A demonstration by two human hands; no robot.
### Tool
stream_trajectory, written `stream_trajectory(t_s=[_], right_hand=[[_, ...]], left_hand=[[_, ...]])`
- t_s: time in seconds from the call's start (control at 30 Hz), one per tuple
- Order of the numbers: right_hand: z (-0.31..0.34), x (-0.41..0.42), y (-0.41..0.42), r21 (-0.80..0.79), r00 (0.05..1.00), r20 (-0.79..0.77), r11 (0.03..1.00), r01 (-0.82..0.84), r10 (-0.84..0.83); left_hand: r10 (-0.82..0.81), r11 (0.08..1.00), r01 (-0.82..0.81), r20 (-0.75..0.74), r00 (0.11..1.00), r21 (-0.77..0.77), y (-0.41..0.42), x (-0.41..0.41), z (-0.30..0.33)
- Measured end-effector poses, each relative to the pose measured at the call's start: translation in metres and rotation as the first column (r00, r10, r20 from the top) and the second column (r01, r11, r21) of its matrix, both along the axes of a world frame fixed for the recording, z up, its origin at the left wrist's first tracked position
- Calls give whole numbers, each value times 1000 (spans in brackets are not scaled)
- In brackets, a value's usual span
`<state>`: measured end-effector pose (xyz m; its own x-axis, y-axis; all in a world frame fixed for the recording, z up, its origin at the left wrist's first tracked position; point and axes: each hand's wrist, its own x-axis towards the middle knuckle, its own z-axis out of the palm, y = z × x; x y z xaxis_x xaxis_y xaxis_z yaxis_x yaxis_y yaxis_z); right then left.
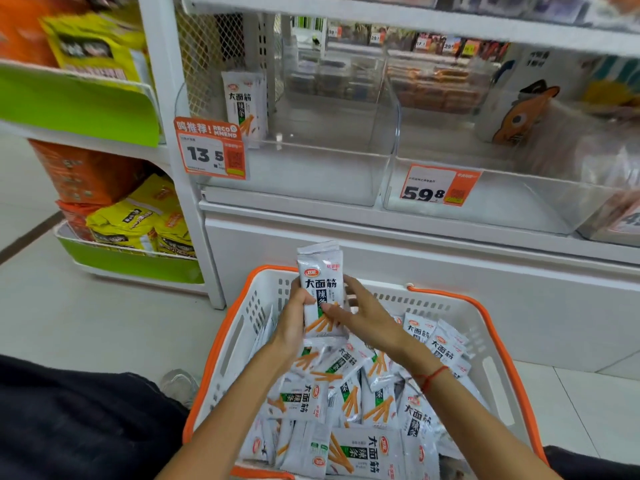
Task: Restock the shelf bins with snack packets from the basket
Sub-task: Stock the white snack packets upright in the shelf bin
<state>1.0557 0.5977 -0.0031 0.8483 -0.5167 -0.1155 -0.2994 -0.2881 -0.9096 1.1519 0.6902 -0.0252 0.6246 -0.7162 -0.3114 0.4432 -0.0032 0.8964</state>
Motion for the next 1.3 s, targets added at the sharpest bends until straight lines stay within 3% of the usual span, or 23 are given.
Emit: stream_trajectory(t_s=[0.13,0.23,0.33,0.43,0.6,0.67,0.77,0.87,0.97,1.03,1.17,1.3], right_hand=[[9,3,3,-374,966,254,926,59,41],[19,9,-3,-631,926,362,759,161,105],[38,20,-12,-782,907,411,548,297,96],[68,33,-13,-821,861,488,412,396,146],[108,65,-16,-816,794,553,353,457,252],[123,81,-17,-805,770,575,358,473,276],[146,111,-22,-773,721,626,358,524,296],[162,147,-35,-751,734,638,398,527,232],[168,179,-51,-727,782,597,534,433,180],[168,199,-65,-711,825,546,602,363,148],[161,239,-92,-672,909,402,710,210,112],[162,276,-116,-567,963,223,824,2,151]], left_hand=[[-147,989,145,365,919,32,11,15,33],[-140,990,135,577,805,51,18,31,49],[-90,996,72,734,673,56,26,46,63],[34,999,-5,908,417,-35,33,53,93],[217,972,-90,976,-27,-219,37,71,137],[230,963,-108,962,-147,-247,36,87,151],[205,954,-170,949,-238,-249,32,117,174],[115,949,-261,965,-236,-177,20,146,198],[23,943,-317,972,-236,-99,3,173,217],[-60,938,-345,982,-181,-6,-11,190,225],[-248,888,-397,969,11,232,-43,225,229],[-365,784,-386,864,346,486,-79,261,222]])
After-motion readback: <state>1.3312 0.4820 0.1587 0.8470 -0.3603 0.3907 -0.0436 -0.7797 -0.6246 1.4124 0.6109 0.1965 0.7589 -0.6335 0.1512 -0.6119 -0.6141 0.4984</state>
